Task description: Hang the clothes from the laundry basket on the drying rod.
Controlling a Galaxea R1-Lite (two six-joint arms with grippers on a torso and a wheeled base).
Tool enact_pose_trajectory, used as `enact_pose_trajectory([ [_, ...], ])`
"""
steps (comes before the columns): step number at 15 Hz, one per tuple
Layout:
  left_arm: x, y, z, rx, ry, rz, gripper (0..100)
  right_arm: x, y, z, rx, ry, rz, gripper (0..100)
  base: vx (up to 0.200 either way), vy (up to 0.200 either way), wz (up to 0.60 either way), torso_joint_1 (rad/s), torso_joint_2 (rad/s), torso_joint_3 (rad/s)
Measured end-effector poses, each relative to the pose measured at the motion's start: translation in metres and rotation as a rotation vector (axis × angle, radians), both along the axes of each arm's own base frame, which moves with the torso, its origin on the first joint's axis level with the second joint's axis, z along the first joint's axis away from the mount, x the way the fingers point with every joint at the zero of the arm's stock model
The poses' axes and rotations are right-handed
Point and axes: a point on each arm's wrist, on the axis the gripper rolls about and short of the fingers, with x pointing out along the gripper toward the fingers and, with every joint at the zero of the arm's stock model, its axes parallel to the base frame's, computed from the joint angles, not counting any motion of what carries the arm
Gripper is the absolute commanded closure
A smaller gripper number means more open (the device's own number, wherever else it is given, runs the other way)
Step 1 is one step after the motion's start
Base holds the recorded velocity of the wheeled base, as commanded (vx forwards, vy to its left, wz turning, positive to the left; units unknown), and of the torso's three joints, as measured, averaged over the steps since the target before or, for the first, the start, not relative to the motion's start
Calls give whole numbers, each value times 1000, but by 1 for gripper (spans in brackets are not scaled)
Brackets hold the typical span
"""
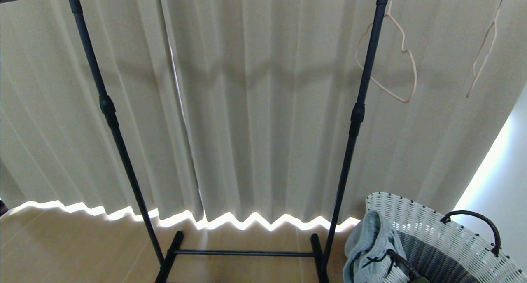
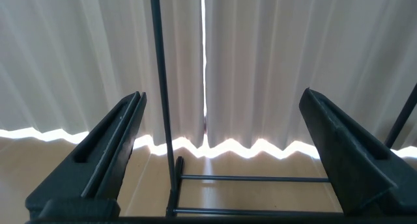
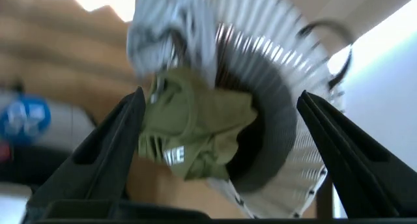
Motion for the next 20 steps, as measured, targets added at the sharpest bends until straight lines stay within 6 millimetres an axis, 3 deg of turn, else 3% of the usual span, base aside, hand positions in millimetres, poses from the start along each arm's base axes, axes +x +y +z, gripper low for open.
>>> enact_pose_trajectory([
  [4,0,0,0,0,0,0,0,50,7,-12,-122,281,87,0,0,0,0,0,0,0],
  [8,0,0,0,0,0,0,0,87,12,-35,-189,460,130,0,0,0,0,0,0,0],
  [12,0,0,0,0,0,0,0,109,12,-54,-282,566,98,0,0,0,0,0,0,0],
  [20,0,0,0,0,0,0,0,141,11,-79,-339,598,26,0,0,0,0,0,0,0],
])
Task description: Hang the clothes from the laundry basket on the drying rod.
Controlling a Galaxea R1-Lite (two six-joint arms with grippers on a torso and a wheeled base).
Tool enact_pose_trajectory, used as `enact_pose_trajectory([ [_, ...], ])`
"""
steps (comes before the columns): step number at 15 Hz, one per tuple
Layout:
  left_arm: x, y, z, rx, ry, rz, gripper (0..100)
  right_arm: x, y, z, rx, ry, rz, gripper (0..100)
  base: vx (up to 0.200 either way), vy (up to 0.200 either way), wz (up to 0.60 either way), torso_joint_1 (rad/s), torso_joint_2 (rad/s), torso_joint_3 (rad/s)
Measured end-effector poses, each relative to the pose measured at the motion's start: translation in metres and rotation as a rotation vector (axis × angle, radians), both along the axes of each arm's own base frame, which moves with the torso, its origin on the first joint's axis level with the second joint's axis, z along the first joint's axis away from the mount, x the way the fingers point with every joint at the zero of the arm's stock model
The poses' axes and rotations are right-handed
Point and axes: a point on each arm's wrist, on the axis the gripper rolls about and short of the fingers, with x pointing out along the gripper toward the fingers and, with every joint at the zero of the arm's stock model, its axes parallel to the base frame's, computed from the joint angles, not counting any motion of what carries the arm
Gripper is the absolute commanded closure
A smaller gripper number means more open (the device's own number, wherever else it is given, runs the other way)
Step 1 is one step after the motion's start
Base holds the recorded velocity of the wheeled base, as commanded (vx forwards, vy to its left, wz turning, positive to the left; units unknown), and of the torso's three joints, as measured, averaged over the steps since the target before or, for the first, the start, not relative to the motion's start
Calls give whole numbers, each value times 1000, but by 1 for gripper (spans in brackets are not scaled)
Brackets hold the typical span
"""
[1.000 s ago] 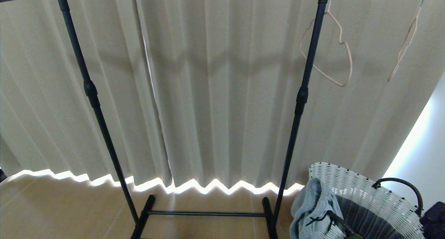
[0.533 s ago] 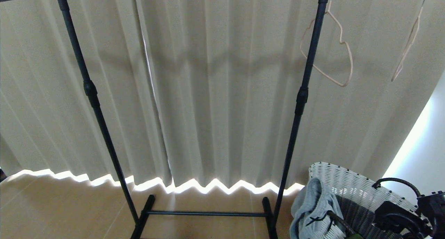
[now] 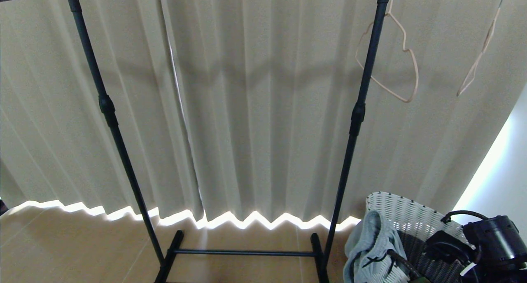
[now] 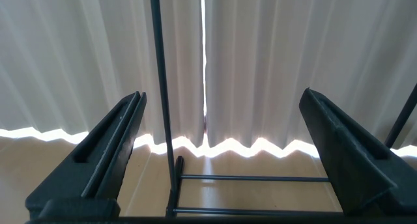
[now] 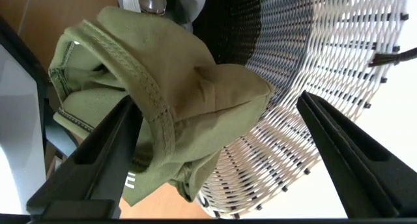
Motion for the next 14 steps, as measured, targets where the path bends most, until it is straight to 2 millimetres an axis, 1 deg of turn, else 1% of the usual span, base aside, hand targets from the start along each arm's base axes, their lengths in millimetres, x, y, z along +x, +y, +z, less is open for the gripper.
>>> enact_pose_trajectory([
  [1,0,0,0,0,0,0,0,1,0,-1,-1,8,-3,0,0,0,0,0,0,0],
  [2,0,0,0,0,0,0,0,2,0,-2,-2,13,-2,100,0,0,0,0,0,0],
  [11,0,0,0,0,0,0,0,3,0,-1,2,2,-7,100,0,0,0,0,0,0],
  [14,0,0,0,0,0,0,0,-8,-2,14,14,-90,-10,100,0,0,0,0,0,0],
])
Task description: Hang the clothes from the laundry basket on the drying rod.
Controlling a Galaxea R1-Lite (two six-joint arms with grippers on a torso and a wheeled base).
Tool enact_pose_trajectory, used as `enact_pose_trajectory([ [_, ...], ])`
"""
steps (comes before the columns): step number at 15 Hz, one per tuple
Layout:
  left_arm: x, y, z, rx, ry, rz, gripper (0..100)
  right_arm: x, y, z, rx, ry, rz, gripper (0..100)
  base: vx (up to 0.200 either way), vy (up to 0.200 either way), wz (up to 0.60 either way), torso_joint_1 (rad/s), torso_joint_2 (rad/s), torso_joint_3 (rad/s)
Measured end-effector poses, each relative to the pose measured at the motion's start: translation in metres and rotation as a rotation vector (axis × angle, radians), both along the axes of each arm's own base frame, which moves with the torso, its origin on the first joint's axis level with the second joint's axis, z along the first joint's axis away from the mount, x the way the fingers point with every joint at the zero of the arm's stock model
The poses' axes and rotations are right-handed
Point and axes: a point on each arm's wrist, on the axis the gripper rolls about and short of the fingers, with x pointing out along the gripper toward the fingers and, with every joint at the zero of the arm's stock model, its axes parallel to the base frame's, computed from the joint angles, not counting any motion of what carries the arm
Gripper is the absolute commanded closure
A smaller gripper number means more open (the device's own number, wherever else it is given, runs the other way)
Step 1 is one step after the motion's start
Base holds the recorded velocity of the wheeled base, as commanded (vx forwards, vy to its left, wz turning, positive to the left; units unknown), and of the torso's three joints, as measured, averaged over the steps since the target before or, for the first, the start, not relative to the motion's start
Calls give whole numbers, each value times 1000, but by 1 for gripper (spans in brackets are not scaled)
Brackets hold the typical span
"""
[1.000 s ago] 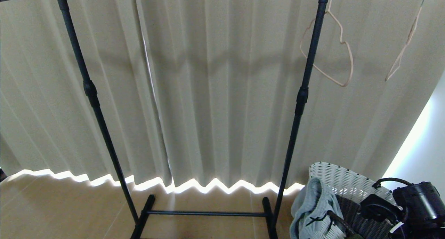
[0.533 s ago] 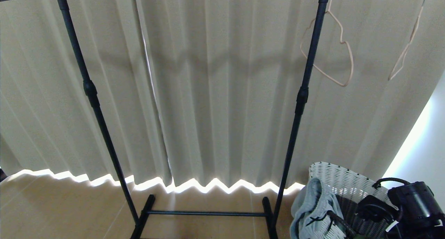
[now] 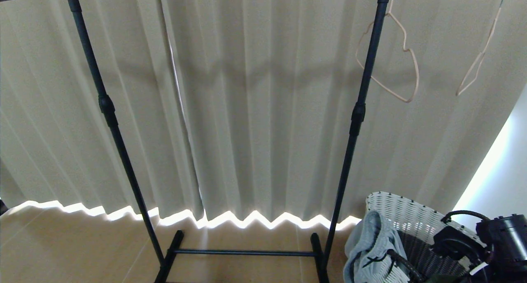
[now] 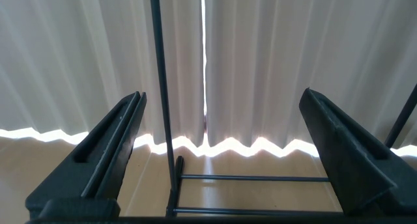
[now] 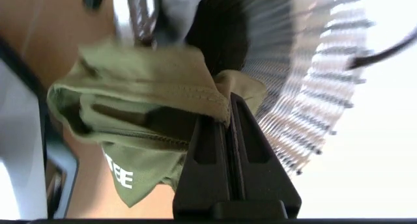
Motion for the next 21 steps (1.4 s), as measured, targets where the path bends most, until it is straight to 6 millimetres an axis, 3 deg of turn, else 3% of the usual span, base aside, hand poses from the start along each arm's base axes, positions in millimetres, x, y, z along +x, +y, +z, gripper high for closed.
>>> enact_pose_trajectory([
  [11,0,0,0,11,1,-3,0,-68,-5,97,220,-735,7,100,-18,0,0,1,0,0],
  [18,0,0,0,11,0,-3,0,-84,-6,105,229,-828,13,100,-200,0,0,2,2,2],
  [21,0,0,0,11,0,-2,0,-87,-6,106,229,-843,13,100,0,0,0,0,0,0],
])
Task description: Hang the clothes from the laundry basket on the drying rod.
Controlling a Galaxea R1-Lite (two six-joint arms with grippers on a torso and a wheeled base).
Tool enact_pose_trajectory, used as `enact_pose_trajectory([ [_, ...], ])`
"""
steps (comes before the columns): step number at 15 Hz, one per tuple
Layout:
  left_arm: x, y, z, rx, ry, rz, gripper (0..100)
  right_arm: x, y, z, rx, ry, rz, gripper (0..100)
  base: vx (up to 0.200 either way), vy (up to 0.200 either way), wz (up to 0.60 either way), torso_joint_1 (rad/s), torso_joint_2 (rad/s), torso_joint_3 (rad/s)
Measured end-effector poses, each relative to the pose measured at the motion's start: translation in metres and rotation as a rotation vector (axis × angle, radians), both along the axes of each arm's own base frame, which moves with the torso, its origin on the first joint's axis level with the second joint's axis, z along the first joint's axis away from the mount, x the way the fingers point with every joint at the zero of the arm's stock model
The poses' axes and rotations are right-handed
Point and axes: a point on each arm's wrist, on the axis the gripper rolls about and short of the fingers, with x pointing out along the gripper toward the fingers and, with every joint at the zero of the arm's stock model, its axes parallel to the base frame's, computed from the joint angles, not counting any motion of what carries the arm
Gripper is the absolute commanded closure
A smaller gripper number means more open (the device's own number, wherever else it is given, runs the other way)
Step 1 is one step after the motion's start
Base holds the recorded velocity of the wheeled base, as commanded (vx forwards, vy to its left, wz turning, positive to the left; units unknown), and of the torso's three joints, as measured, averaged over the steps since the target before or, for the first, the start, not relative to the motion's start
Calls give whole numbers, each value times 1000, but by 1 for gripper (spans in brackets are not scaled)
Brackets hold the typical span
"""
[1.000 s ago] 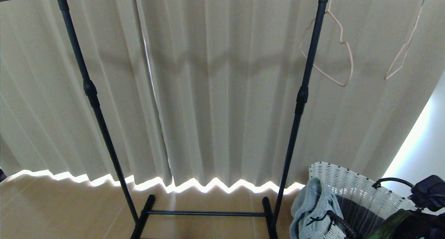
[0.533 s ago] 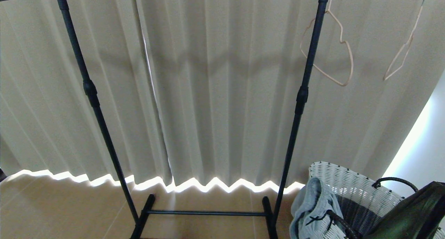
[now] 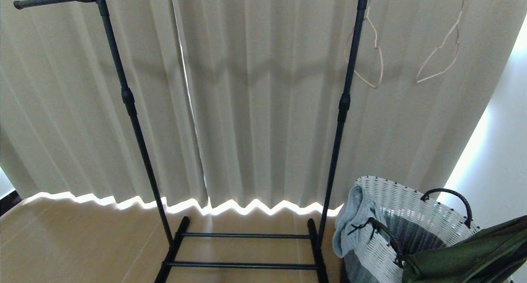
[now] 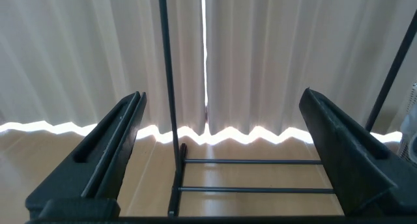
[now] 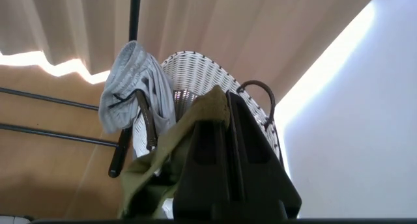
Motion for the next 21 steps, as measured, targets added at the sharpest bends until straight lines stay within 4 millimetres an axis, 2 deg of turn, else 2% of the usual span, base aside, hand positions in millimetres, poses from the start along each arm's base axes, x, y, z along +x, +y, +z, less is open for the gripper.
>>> enact_pose_trajectory([
  [6,0,0,0,-5,0,-1,0,-2,0,-2,-2,1,1,100,0,0,0,0,0,0],
  [12,0,0,0,-4,1,-1,0,-3,0,-5,-5,13,1,100,0,200,0,4,4,2],
  [21,0,0,0,2,0,1,0,-2,0,-9,-7,32,10,100,0,0,0,0,0,0],
])
